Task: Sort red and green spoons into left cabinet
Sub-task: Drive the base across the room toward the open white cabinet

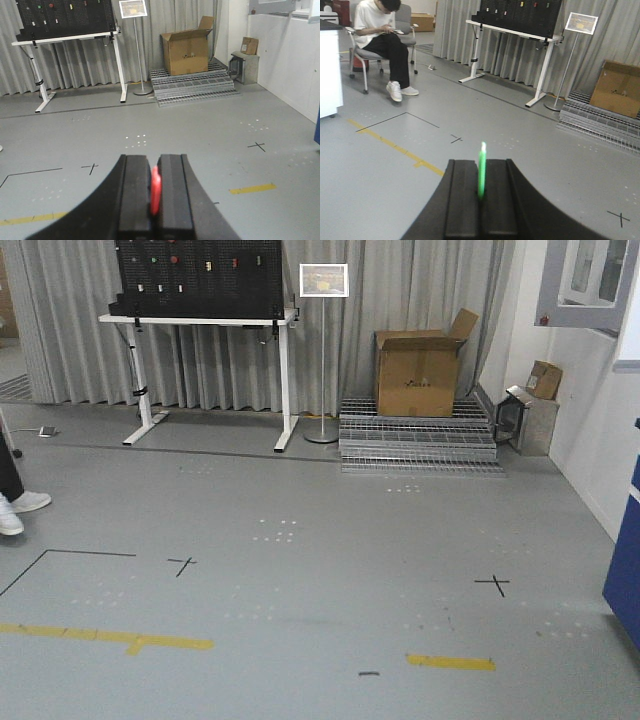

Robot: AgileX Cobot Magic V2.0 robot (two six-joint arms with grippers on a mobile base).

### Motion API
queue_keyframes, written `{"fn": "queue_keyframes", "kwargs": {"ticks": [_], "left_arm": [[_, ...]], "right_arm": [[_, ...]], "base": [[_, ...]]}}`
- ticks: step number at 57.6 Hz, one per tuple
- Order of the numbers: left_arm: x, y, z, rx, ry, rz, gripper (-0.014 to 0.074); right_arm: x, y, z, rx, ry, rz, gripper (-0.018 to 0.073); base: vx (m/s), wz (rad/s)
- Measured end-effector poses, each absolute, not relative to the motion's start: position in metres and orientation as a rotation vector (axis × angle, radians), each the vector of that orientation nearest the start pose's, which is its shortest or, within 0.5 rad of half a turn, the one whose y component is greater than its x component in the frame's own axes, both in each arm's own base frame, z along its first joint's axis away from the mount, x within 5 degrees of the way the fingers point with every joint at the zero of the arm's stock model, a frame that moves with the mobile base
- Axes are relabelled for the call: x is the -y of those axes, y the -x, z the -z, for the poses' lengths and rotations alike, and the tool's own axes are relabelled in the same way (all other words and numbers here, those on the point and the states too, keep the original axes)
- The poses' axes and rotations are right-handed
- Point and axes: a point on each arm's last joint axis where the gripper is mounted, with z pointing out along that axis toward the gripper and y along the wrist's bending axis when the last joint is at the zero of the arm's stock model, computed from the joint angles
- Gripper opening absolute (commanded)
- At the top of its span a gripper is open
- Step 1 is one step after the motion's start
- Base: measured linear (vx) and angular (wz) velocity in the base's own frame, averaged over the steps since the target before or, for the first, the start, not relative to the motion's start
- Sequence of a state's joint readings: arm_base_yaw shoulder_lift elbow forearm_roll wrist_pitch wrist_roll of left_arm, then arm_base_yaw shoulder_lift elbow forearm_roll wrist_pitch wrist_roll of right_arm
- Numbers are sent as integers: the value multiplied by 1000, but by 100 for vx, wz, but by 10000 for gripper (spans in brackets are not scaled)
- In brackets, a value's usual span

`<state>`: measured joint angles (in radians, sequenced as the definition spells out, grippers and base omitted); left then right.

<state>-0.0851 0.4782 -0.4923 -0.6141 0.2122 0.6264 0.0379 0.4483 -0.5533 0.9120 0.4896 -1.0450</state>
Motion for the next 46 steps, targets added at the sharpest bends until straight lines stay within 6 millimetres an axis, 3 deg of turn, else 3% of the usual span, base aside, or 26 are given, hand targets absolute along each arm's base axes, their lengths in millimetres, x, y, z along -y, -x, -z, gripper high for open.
{"fn": "queue_keyframes", "kwargs": {"ticks": [46], "left_arm": [[20, -103, -328, -1635, -182, 148, -1]], "right_arm": [[-37, -87, -339, -1621, 475, -205, -3]], "base": [[67, 1]]}}
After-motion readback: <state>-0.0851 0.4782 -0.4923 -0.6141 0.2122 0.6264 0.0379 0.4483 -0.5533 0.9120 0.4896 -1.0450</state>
